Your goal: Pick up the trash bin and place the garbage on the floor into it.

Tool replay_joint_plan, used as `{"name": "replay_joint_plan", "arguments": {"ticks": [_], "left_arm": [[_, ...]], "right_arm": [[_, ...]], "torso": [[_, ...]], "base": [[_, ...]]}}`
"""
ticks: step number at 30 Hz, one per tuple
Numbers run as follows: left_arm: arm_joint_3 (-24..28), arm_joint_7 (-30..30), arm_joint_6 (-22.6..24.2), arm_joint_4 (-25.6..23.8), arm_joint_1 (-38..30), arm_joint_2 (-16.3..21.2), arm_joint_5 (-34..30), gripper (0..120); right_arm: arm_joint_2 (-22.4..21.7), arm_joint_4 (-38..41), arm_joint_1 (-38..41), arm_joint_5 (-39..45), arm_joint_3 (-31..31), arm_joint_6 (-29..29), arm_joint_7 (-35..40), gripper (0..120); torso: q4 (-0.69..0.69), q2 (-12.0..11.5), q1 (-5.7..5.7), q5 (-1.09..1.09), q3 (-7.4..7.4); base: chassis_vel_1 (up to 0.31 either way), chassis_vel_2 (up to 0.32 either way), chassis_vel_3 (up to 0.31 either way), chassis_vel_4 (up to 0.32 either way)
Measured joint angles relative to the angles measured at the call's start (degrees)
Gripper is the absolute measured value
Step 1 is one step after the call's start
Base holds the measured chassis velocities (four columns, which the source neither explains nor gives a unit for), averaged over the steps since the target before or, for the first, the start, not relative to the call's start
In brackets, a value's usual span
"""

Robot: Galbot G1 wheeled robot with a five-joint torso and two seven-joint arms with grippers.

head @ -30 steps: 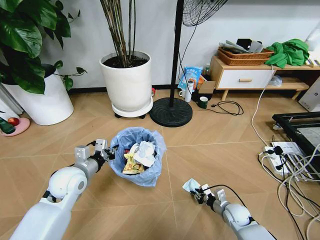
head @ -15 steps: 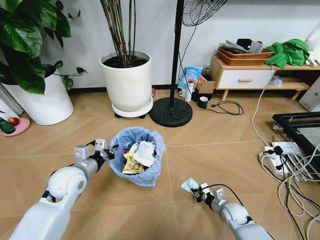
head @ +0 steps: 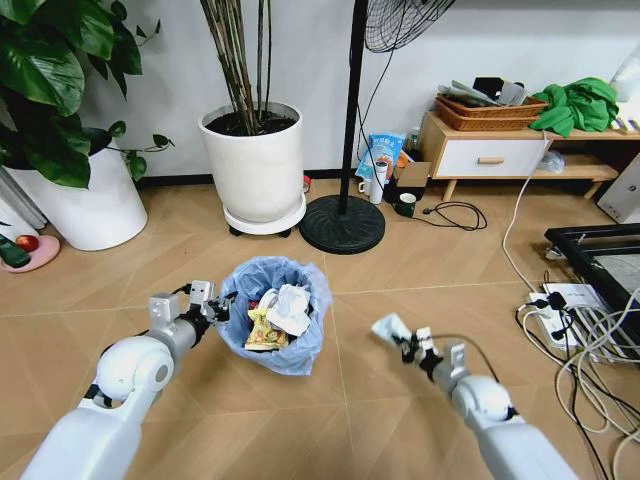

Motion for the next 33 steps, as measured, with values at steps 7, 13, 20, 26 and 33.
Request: {"name": "replay_joint_plan", "arguments": {"ticks": [7, 13, 20, 26, 33], "left_arm": [[0.30, -0.53, 0.09, 0.00, -0.01, 0.34, -0.26, 0], [0.84, -1.74, 0.45, 0.73, -0.62, 1.02, -1.07, 0], [1.83, -2.06, 0.72, 1.82, -1.73, 1.26, -1.49, 0], [2.44, -1.99, 0.84, 2.89, -3.15, 1.47, -2.28, 0], [2.82, -1.86, 0.90, 3.59, -3.99, 1.31, -2.42, 0]], "right_arm": [[-2.28, 8.31, 4.80, 3.16, -1.84, -1.49, 0.12, 0], [-5.24, 17.76, 9.41, 7.80, -6.22, -4.60, 0.36, 0], [-6.59, 22.84, 13.41, 10.77, -12.43, -7.19, 1.96, 0], [-7.55, 25.05, 17.75, 13.88, -20.21, -7.66, 2.40, 0], [-8.25, 24.39, 23.33, 15.29, -29.49, -7.60, 2.97, 0]], "torso": [[-0.01, 0.00, 0.00, 0.03, 0.00], [0.00, 0.00, 0.00, 0.01, 0.00], [0.00, 0.01, 0.00, 0.01, 0.00], [0.00, 0.01, 0.00, 0.00, -0.01], [0.01, 0.01, 0.00, -0.03, 0.00]], "base": [[0.000, 0.000, 0.000, 0.000], [0.000, 0.000, 0.000, 0.000], [0.000, 0.000, 0.000, 0.000], [0.000, 0.000, 0.000, 0.000], [0.000, 0.000, 0.000, 0.000]]}}
